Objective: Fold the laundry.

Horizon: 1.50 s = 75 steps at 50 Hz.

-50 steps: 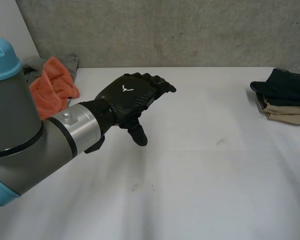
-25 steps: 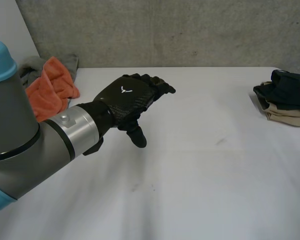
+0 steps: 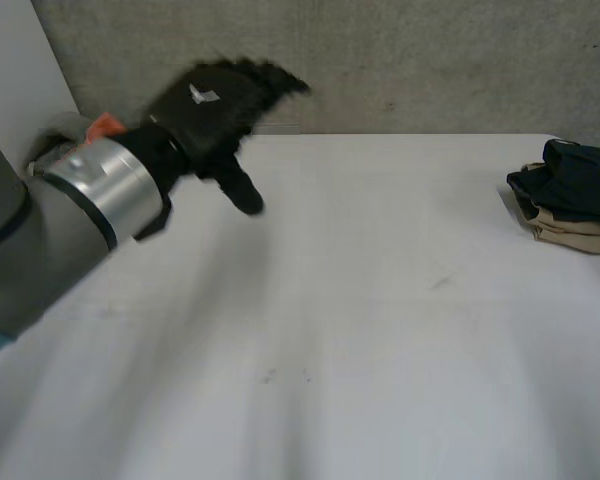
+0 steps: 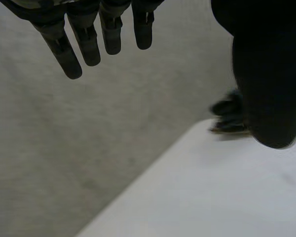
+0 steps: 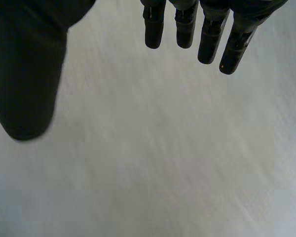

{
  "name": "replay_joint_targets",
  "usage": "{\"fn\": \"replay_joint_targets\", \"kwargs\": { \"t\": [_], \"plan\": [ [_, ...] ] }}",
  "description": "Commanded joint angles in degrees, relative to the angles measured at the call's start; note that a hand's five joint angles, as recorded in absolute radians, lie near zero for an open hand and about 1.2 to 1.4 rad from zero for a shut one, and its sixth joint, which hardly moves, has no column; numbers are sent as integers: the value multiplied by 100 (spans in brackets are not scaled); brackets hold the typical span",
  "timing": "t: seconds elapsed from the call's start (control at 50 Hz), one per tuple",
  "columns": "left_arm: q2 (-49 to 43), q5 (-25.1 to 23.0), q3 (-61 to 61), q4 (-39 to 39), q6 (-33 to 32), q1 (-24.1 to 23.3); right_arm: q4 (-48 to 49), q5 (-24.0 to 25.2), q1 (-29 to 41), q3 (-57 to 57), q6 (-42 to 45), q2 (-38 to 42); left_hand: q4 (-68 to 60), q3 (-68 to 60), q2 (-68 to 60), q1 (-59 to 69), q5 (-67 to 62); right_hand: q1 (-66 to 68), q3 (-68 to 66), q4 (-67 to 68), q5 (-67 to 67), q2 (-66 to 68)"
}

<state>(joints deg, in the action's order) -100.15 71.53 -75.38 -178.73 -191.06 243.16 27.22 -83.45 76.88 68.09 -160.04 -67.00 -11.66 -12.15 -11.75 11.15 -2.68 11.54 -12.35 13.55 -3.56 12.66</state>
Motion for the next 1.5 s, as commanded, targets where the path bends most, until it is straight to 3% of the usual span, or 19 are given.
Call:
{"fn": "replay_joint_targets", "kwargs": {
  "t": [0.02, 0.08, 0.14, 0.24, 0.32, 0.5, 0.6, 0.72, 0.82, 0.86, 0.96, 1.04, 1.14, 1.22, 1.24, 1.26, 1.28, 1.4, 1.5],
  "plan": [
    [-197, 888, 260, -1040, 43, 758, 1100, 1312, 1503, 1846, -1204, -1078, 26, 76, 35, 25, 129, -154, 235, -355, 356, -266],
    [-705, 994, 417, -1356, -27, 1301, 1162, 1734, 2443, 2541, -1117, -1087, 60, 110, 69, -9, 163, -154, 235, -355, 356, -266],
    [-1198, 994, 541, -1393, -202, 1812, 953, 1779, 2997, 3023, -724, -1044, 60, 110, 69, -9, 163, -154, 235, -355, 356, -266],
    [-2357, 986, 936, -1427, -1184, 2559, 460, 1481, 3123, 3561, 209, -719, 43, 93, 52, 8, 146, -154, 235, -355, 356, -266],
    [-3095, 968, 1287, -1410, -1967, 2745, 371, 1121, 3132, 3825, 702, -542, 43, 93, 52, 8, 146, -154, 235, -355, 356, -266],
    [-4117, 371, 1737, -1437, -2198, 3141, 345, 891, 3061, 3948, 755, -507, -292, -242, -283, 343, -189, -154, 235, -355, 356, -266],
    [-4434, 203, 1956, -1437, -2190, 3159, 371, 883, 3052, 4001, 746, -507, -2525, -2475, -2515, 2575, -2422, -154, 235, -355, 356, -266],
    [-4487, 247, 1957, -1437, -2172, 3141, 398, 874, 3044, 4036, 746, -507, -6832, -6782, -6822, 6882, -6729, -154, 235, -355, 356, -266],
    [-4146, 423, 1834, -1437, -2111, 2896, 406, 804, 3044, 4045, 746, -507, -6834, -6785, -6825, 6885, -6732, -154, 235, -355, 356, -266],
    [-3566, 589, 1667, -1437, -1866, 2641, 415, 751, 3044, 4045, 746, -507, -6834, -6785, -6825, 6885, -6732, -154, 235, -355, 356, -266],
    [-2441, 678, 1026, -1428, -698, 1991, 476, 497, 3017, 4028, 738, -516, -6834, -6785, -6825, 6885, -6732, -154, 235, -355, 356, -266],
    [-1746, 529, 437, -1445, 269, 1244, 564, 294, 2947, 4019, 720, -516, -6834, -6785, -6825, 6885, -6732, -154, 235, -355, 356, -266],
    [-1279, -50, -247, -1436, 1254, 314, 600, 197, 2798, 4001, 711, -516, -6834, -6785, -6825, 6885, -6732, -154, 235, -355, 356, -266],
    [-1577, -341, -504, -1515, 1352, -470, 626, 109, 2648, 3948, 702, -533, -6834, -6785, -6825, 6885, -6732, -154, 235, -355, 356, -266],
    [-1708, -342, -470, -1550, 1361, -619, 626, 92, 2631, 3931, 702, -534, -6487, -6437, -6478, 6538, -6384, -154, 235, -355, 356, -266],
    [-1849, -324, -426, -1551, 1361, -742, 626, 65, 2622, 3913, 702, -525, -5035, -4985, -5026, 5086, -4932, -154, 235, -355, 356, -266],
    [-2050, -333, -347, -1516, 1379, -926, 626, 39, 2596, 3887, 702, -533, -2606, -2556, -2596, 2656, -2503, -154, 235, -355, 356, -266],
    [-2053, -263, -381, -1454, 1361, -1016, 609, 30, 2569, 3843, 711, -534, -263, -213, -254, 314, -160, -154, 235, -355, 356, -266],
    [-1438, 176, -513, -1463, 1344, -446, 556, 56, 2586, 3817, 737, -534, -243, -193, -234, 294, -140, -154, 235, -355, 356, -266]
  ]
}}
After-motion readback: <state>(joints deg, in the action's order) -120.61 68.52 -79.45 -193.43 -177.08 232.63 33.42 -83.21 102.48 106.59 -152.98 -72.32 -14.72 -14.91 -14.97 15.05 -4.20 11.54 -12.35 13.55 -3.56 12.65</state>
